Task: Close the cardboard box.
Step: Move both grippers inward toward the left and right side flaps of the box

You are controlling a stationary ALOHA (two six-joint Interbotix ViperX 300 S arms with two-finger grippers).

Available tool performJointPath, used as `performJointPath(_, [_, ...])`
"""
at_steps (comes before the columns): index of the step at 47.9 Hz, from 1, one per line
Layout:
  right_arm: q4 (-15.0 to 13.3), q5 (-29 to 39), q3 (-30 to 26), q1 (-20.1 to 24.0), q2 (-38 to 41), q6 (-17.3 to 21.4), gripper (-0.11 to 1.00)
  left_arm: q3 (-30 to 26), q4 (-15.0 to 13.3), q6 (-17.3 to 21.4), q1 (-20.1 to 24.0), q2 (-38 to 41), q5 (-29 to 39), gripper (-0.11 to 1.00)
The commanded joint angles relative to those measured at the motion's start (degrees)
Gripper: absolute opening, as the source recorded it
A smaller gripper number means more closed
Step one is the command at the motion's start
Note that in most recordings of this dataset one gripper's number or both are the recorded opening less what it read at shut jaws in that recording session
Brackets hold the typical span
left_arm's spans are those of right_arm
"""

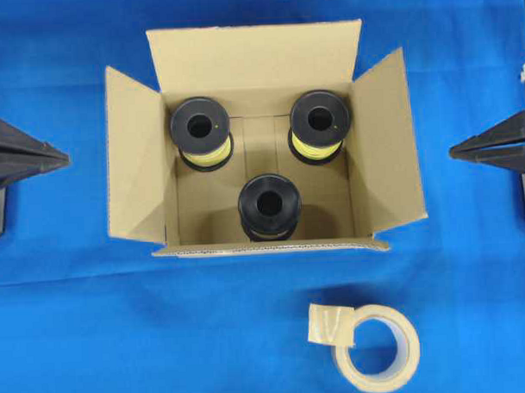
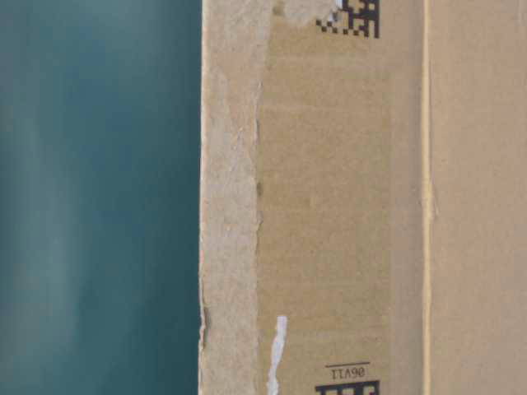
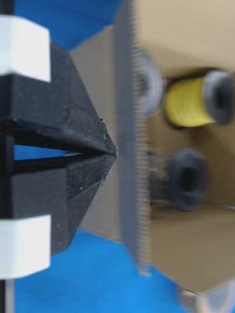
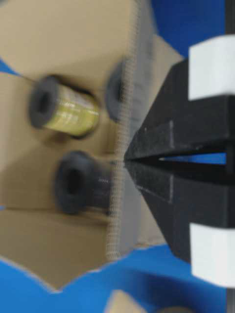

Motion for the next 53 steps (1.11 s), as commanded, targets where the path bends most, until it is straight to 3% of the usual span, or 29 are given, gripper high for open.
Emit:
performJointPath(1, [0.26, 0.35, 0.44, 0.00, 1.85, 0.09, 0.01, 0.70, -0.09, -0.18, 0.18, 1.67, 0.88, 0.00])
performJointPath(25, [0.18, -3.60, 3.78, -0.09, 11.34, 0.09, 0.01, 3.43, -0.44, -0.79, 0.18, 7.38, -0.79, 0.00])
performJointPath(41, [0.26, -13.27, 3.43, -1.05, 15.64, 0.09, 0.01, 2.72, -0.44, -0.70, -0.18, 15.56, -12.66, 0.00])
performJointPath(53, [0.00, -19.16, -0.18, -1.58, 21.97, -0.09, 0.01, -0.44, -0.44, -0.18, -0.18, 22.85, -19.42, 0.00])
